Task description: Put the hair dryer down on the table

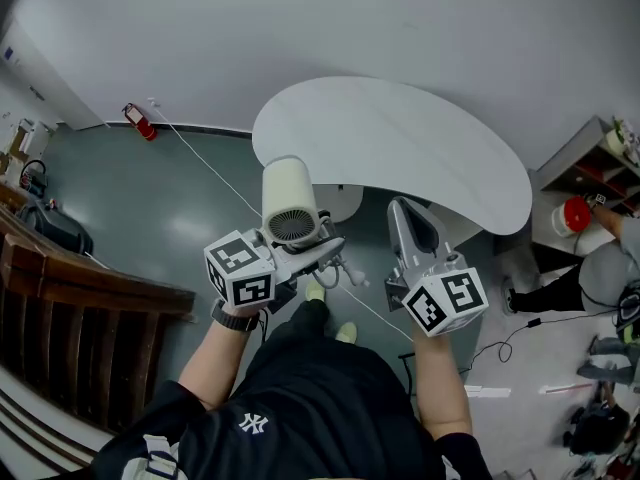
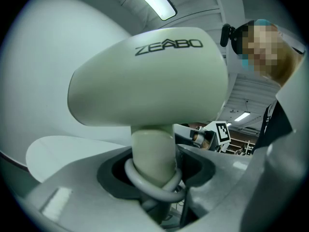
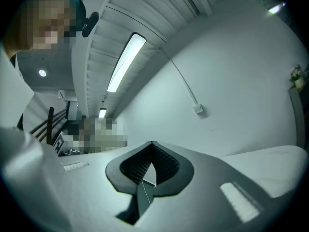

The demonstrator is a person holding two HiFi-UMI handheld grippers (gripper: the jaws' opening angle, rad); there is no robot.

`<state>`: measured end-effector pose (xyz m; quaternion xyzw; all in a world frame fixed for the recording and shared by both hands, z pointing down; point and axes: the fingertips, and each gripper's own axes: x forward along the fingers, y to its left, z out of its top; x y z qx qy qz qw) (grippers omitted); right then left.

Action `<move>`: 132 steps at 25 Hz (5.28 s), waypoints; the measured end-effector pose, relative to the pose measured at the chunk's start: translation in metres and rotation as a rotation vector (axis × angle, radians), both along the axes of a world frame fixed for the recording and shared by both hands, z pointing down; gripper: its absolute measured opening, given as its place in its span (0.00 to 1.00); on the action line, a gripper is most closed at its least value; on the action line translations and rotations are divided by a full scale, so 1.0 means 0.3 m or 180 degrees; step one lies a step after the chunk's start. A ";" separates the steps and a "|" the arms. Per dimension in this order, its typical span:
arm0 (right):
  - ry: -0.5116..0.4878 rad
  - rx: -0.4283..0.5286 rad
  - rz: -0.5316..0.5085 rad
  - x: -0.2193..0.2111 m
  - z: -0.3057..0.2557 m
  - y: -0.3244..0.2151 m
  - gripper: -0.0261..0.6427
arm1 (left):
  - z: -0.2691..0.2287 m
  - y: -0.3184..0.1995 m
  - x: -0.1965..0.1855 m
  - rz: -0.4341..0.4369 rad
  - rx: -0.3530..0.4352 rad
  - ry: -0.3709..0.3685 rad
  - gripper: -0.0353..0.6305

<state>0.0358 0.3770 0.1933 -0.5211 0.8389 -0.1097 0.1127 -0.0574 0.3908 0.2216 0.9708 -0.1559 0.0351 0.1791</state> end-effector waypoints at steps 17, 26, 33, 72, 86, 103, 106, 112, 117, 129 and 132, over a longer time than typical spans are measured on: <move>0.0075 -0.0161 0.0132 -0.083 0.074 -0.509 0.07 | 0.164 -0.552 -0.064 0.0005 -0.0157 -0.0145 0.38; 0.0083 -0.0336 0.0325 -0.147 0.164 -0.830 0.07 | 0.319 -0.886 -0.094 0.0158 -0.0090 -0.0577 0.38; 0.0090 -0.0455 0.0341 -0.127 0.253 -0.994 0.07 | 0.456 -1.052 -0.076 0.0115 -0.0220 -0.0824 0.38; -0.0008 -0.1438 -0.0269 0.111 0.947 -1.720 0.07 | 1.362 -1.688 0.059 -0.0397 -0.1456 -0.2815 0.37; -0.0079 -0.1617 -0.0323 0.151 1.016 -1.772 0.07 | 1.444 -1.721 0.095 -0.0427 -0.1598 -0.3138 0.40; -0.0138 -0.1629 -0.0333 0.173 1.035 -1.766 0.07 | 1.374 -1.735 0.107 -0.0555 -0.1466 -0.2846 0.52; -0.0125 -0.1602 -0.0358 0.153 1.019 -1.754 0.07 | 1.306 -1.728 0.076 -0.0638 -0.1461 -0.2725 0.52; -0.0079 -0.1562 -0.0348 0.100 0.983 -1.688 0.07 | 1.168 -1.701 0.044 -0.0741 -0.1356 -0.2313 0.50; -0.0002 -0.1463 -0.0303 0.050 0.920 -1.628 0.07 | 1.026 -1.663 0.027 -0.0801 -0.1257 -0.1832 0.38; 0.0130 -0.1219 -0.0148 -0.055 0.756 -1.451 0.07 | 0.757 -1.537 -0.037 -0.0986 -0.0918 -0.1067 0.18; 0.0157 -0.1148 -0.0126 -0.078 0.715 -1.412 0.07 | 0.694 -1.503 -0.046 -0.1005 -0.0806 -0.0943 0.14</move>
